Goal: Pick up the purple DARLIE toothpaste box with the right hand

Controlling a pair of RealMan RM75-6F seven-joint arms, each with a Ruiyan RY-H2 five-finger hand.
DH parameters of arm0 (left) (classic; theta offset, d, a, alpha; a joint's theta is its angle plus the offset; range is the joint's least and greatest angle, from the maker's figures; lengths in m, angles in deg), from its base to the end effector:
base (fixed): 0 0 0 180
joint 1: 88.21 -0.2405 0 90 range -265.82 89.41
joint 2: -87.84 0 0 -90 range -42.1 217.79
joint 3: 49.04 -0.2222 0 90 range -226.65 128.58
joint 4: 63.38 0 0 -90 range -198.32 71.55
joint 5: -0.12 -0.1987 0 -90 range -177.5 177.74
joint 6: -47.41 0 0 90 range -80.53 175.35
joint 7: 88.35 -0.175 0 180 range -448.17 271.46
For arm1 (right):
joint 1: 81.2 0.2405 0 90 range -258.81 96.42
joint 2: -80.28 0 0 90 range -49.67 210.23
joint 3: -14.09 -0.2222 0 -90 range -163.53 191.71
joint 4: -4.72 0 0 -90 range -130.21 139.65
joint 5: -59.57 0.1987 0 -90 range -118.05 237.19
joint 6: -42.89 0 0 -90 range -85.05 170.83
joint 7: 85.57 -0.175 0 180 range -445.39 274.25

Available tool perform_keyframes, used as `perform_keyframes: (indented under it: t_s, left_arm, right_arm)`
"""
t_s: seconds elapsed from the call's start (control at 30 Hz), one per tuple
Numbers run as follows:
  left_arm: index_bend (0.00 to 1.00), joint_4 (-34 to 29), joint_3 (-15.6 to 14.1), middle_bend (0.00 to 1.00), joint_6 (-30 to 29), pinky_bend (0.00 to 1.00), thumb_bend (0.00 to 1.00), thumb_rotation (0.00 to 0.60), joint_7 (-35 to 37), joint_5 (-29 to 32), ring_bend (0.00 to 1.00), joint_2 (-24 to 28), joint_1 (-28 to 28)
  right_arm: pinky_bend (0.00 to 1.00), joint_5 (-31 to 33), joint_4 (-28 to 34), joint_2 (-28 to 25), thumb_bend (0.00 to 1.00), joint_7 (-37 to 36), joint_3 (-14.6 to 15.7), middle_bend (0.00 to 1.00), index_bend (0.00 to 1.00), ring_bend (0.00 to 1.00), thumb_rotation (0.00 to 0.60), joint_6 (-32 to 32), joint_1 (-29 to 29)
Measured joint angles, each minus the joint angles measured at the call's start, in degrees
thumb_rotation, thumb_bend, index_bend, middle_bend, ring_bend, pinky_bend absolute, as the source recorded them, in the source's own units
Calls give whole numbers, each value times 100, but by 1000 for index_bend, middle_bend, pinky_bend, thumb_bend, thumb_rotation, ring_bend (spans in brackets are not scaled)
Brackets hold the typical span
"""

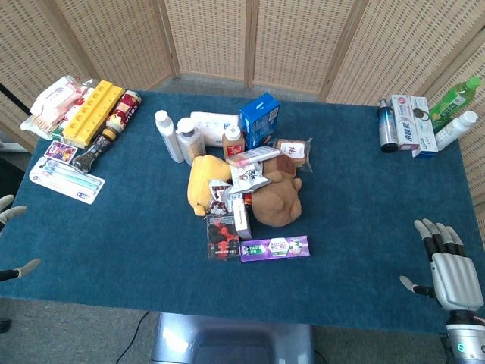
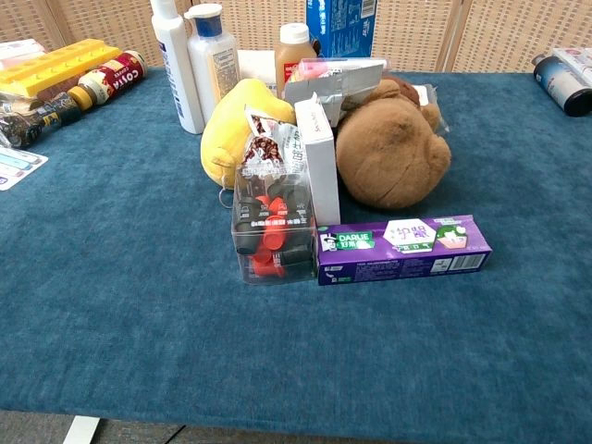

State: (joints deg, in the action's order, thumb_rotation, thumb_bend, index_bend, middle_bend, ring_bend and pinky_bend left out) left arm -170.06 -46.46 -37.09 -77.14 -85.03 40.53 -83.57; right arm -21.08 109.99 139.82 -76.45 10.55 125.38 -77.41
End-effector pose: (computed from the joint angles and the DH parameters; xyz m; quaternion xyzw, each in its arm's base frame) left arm -0.2499 0.2038 0.2099 -0.5624 -0.4380 -0.4274 0.5560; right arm -0.2584 -0.2020 0.1562 0.5820 -0.4208 0.3533 0.5995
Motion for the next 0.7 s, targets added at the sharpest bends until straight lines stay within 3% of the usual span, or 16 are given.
perform_keyframes:
  t_s: [0.37, 0.7]
  left_arm:
    - [200, -35, 3, 0, -48, 0, 0, 600, 10, -53, 0, 15, -17]
    - [200, -38, 16, 0, -85, 0, 0, 600, 138, -32, 0, 65, -47]
  right_arm:
    - [0, -26, 6, 40, 0, 72, 39, 0, 0, 0, 600, -51, 15]
    - [0, -68, -38, 611, 0, 696, 218, 0, 0, 0, 600, -503, 211]
